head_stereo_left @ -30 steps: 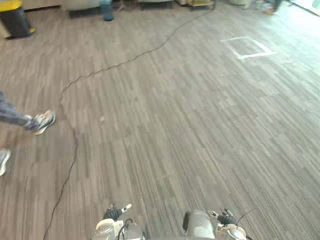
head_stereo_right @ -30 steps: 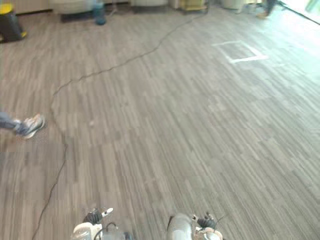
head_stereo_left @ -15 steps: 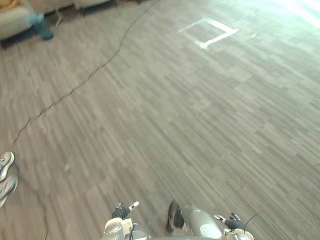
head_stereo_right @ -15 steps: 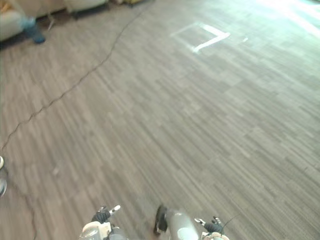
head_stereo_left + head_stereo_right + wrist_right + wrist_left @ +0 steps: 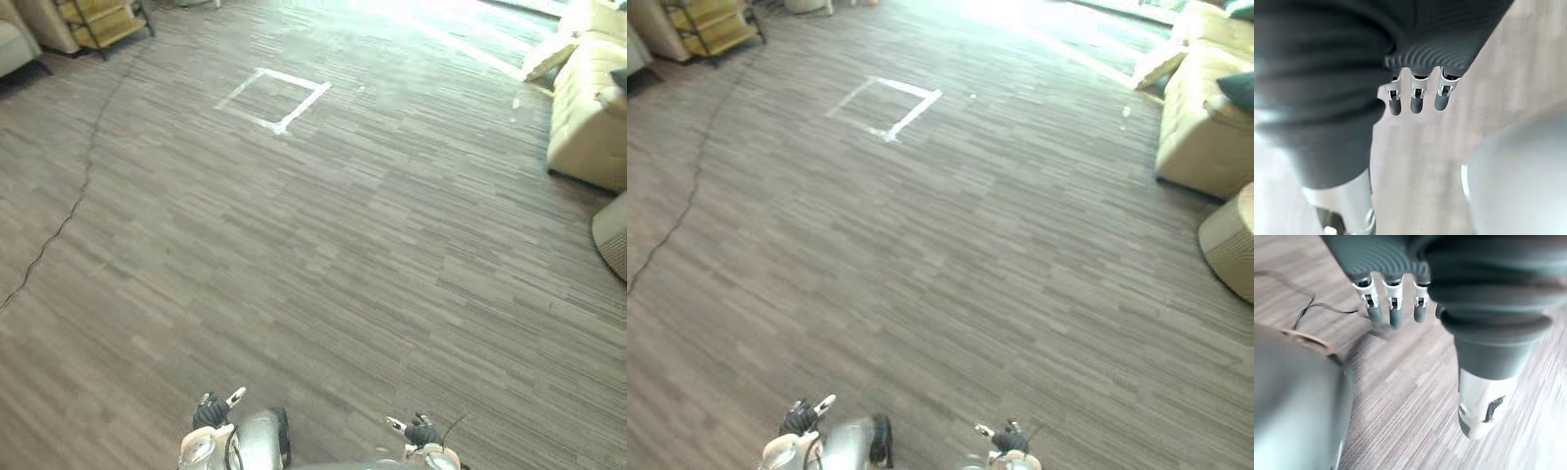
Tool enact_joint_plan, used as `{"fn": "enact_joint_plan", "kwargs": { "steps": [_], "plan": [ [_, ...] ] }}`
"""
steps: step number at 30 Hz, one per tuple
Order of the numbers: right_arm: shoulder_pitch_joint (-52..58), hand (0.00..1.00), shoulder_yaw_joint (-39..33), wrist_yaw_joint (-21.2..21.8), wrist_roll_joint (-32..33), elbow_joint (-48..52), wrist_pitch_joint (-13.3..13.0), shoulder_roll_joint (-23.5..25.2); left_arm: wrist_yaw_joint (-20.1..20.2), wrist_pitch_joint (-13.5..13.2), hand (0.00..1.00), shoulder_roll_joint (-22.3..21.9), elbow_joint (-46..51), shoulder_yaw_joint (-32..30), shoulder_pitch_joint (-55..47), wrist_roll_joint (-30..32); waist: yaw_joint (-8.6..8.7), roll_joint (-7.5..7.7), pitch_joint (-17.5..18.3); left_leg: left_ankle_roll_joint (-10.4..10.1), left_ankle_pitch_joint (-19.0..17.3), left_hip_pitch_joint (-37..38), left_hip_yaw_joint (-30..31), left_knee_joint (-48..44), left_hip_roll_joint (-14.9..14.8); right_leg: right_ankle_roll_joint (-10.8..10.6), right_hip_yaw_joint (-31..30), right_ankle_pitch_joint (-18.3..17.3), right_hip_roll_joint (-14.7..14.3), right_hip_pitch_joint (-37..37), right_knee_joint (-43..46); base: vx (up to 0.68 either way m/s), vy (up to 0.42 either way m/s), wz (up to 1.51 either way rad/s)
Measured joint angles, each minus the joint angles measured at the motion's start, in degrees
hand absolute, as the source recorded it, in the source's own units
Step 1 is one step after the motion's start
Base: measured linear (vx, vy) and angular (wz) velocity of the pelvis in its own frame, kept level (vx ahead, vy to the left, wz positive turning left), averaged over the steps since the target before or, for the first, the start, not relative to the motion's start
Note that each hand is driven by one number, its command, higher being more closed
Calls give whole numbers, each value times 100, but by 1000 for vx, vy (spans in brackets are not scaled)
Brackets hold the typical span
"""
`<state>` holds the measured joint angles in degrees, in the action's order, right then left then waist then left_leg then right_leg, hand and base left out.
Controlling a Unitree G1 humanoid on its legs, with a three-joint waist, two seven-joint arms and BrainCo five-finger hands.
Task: Pick up cushions and gather them together orderly.
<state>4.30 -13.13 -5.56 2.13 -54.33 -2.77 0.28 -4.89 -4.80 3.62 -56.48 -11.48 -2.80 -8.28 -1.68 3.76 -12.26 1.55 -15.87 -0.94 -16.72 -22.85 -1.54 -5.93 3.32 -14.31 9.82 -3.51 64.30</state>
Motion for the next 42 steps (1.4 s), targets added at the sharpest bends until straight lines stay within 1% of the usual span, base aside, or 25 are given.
{"fn": "enact_joint_plan", "kwargs": {
  "steps": [5, 7, 9, 10, 12, 13, 15, 16, 17, 18, 21, 24, 25, 26, 27, 28, 30, 31, 32, 33, 35, 37, 39, 41, 42],
  "plan": [
    [-197, 0, 5, -2, -9, 27, -62, -111, 0, 17, 0, -9, -106, 374, 21, 38, 180, -181, -27, -30, -75, 1421, -190, 1171, -233, 420, 1421, -361, 198, -1198, -1395, 545, 78, -8],
    [-348, 0, 0, 5, -2, -58, -72, -196, 9, 22, 0, 32, -241, 553, 99, 97, 261, -187, -45, -41, -69, 1845, -260, 1580, -291, 458, 1712, 126, 14, -1626, -3058, 635, -67, -2],
    [-354, 0, 0, 24, -9, -135, -64, -263, 16, 28, 0, 121, -280, 642, 83, 201, 267, -72, -95, -54, -71, 2219, -183, 1674, -149, 660, 1701, 1001, -176, -1648, -4553, 714, -170, 7],
    [-301, 0, -84, 36, -23, -217, -51, -315, 15, 35, 0, 94, -329, 622, 60, 281, 366, -74, -90, -137, -51, 2457, 81, 1598, -113, 1140, 1394, 1712, -236, -1644, -4349, 698, -196, 15],
    [-312, 0, -273, 40, -175, -293, 9, -493, 14, 34, 0, -127, -387, 565, 44, 421, 440, -423, -57, -527, 172, 2363, 346, 973, -411, 1185, 1474, 1074, -320, -1640, -3755, 659, -209, 1],
    [-279, 0, -372, 39, -210, -269, 28, -534, 14, 23, 0, -219, -370, 499, 20, 486, 489, -596, -51, -893, 416, 1916, 523, -76, -634, 1171, 1497, 773, -455, -1533, -3678, 648, -226, -10],
    [-290, 0, -436, 22, -209, -259, 70, -570, 14, 35, 0, -278, -322, 203, 24, 487, 497, -778, -165, -1255, 953, 1027, 631, -2334, -1172, 1211, 1448, 498, -808, -996, -3919, 719, -204, -27],
    [-269, 0, -426, -10, -204, -269, 106, -544, 20, 35, 0, -259, -173, 90, -30, 482, 465, -774, -250, -1135, 703, 506, 518, -3607, -1507, 1285, 1393, 356, -1054, -311, -4267, 640, -143, -36],
    [-250, 0, -413, -13, -203, -269, 112, -520, 21, 33, 0, -235, -106, 55, -45, 479, 437, -720, -279, -1101, 606, 381, 487, -3792, -1524, 1321, 1371, 315, -1079, -90, -4365, 632, -122, -34],
    [-195, 0, -310, -12, -200, -280, 120, -440, 25, 14, 0, -175, 41, 14, -70, 484, 364, -504, -318, -947, 370, -37, 346, -3883, -1445, 1313, 1270, 225, -1089, 507, -4739, 351, -72, -22],
    [-196, 0, -239, -17, -198, -294, 119, -389, 57, -47, 0, -135, 304, -2, -60, 466, 165, -379, -312, -610, 110, -959, -90, -2543, -1192, 1186, 902, 215, -1086, 1369, -5479, 598, -84, -61],
    [-231, 0, -237, -17, -198, -304, 114, -364, 47, -160, 0, -246, 374, -39, -63, 358, 99, -466, -340, -736, 593, -1419, 288, 115, -608, 945, 490, 6, -951, 1989, -5890, 538, 91, -64],
    [-231, 0, -234, -22, -199, -318, 111, -380, 42, -166, 0, -249, 366, -25, -66, 352, 90, -499, -333, -812, 734, -1435, 399, 561, -557, 909, 402, -61, -949, 2081, -5964, 774, 324, -100],
    [-295, 0, -211, -47, -194, -410, 113, -375, 44, -177, 0, -240, 321, 14, -69, 196, 33, -560, -280, -729, 1329, -1571, 543, 951, -580, 724, 104, -402, -920, 2372, -5981, 585, 306, -85],
    [-287, 0, -204, -63, -197, -449, 117, -340, 52, -187, 0, -202, 323, 13, -68, 171, -13, -455, -234, -673, 1537, -1569, 531, 825, -542, 681, 38, -515, -806, 2420, -5950, 768, 372, -99],
    [-186, 0, -216, -63, -198, -557, 117, -264, 45, -195, 0, -135, 293, 11, -73, 171, -41, -269, -21, -576, 1570, -1674, 461, 371, -343, 645, -153, -636, -577, 2386, -5612, 553, 235, -50],
    [-136, 0, -234, -60, -200, -537, 98, -224, 42, -193, 0, -116, 236, -23, -71, 169, -27, -158, 74, -297, 1519, -1648, 439, 114, -213, 566, -234, -680, -372, 2030, -4651, 704, 284, -43],
    [-184, 0, -236, -52, -201, -543, 103, -149, 40, -187, 0, 55, 142, 40, -15, 172, -7, 99, 24, -65, 1107, -1249, 273, 54, 54, 66, -411, -247, -10, 1237, -2551, 674, 287, -29],
    [-205, 0, -240, -47, -200, -542, 102, -131, 32, -179, 0, 92, 106, 53, 7, 170, 20, 175, -13, -53, 1017, -1098, 249, 83, 136, -63, -445, 60, 83, 1044, -2065, 624, 248, -3],
    [-224, 0, -229, -27, -201, -528, 77, -134, 3, -117, 0, 193, 8, 195, 43, 178, 129, 193, -90, -17, 764, -613, 264, 179, 279, -96, -348, 439, 303, 573, -799, 618, 218, 12],
    [-220, 0, -175, -11, -204, -478, 48, -191, -23, -47, 0, 189, -69, 280, 34, 212, 184, 144, -117, 16, 512, 78, 254, 435, 299, 91, -76, 308, 398, 153, -214, 617, 185, -5],
    [-225, 0, 4, -5, -209, -343, -22, -329, -37, -44, 0, 201, -235, 631, -1, 277, 239, -63, -110, -33, 422, 945, 197, 1077, 156, 366, 619, -198, 284, -515, -735, 565, 102, -14],
    [-275, 0, 8, -6, -208, -285, -51, -427, -36, -8, 0, 191, -284, 817, 62, 314, 273, -175, -143, -71, 354, 1416, 161, 1445, 44, 352, 1025, -270, 73, -1153, -1619, 618, 34, -7],
    [-307, 0, 15, -7, -213, -315, -25, -511, -22, 26, 0, 167, -354, 877, 102, 371, 345, -250, -195, -76, 350, 1768, 169, 1782, -16, 417, 1262, 126, -236, -1556, -3125, 688, -22, 11],
    [-291, 0, 18, -9, -213, -329, 16, -498, -22, 24, 0, 186, -388, 904, 63, 377, 417, -223, -211, -107, 332, 1961, 180, 1905, 17, 460, 1238, 667, -417, -1592, -4273, 559, -55, 26]
  ]
}}
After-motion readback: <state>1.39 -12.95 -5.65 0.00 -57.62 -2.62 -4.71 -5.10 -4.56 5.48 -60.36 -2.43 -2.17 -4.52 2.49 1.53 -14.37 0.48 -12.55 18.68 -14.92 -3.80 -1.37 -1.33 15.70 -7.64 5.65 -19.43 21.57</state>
